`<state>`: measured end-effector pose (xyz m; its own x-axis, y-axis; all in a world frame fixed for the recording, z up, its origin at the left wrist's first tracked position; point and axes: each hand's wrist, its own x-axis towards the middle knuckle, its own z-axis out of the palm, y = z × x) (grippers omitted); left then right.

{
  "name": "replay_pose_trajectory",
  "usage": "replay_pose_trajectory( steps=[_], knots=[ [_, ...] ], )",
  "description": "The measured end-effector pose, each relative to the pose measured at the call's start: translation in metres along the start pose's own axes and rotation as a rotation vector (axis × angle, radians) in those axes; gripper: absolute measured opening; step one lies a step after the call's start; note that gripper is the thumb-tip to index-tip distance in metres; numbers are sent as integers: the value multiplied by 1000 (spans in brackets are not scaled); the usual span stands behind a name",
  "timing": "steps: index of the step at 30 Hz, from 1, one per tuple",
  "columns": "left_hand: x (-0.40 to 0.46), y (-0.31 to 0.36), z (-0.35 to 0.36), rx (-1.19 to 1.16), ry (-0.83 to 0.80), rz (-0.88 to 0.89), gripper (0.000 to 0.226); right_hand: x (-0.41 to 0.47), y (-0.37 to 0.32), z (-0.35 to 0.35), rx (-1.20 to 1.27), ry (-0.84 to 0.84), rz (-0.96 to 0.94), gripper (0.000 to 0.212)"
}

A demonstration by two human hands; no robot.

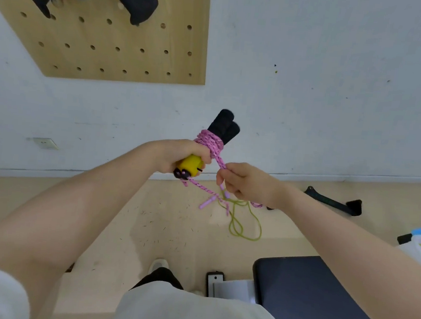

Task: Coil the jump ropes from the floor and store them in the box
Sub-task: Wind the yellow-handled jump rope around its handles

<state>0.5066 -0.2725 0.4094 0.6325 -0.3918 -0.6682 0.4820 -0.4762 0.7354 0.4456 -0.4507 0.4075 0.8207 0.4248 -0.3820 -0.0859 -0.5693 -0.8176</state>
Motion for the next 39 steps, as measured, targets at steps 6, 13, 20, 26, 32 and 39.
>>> replay_pose_trajectory(
  steps=[6,13,20,26,32,39],
  knots=[
    [2,-8,12,-519,-232,258,56,5,-6,-9,456,-25,78,44],
    [16,-15,45,-896,-96,344,39,16,6,-9,664,-26,347,41],
    [15,-11,47,-875,-195,324,41,11,2,-18,579,-110,321,52],
    [13,-21,30,-65,56,115,99,0,19,-23,683,-59,468,60],
    [-2,-14,6,761,48,726,98,-7,18,-27,644,-206,504,51],
    [-10,19,5,1108,-114,935,75,0,7,-28,543,-304,508,38]
  ],
)
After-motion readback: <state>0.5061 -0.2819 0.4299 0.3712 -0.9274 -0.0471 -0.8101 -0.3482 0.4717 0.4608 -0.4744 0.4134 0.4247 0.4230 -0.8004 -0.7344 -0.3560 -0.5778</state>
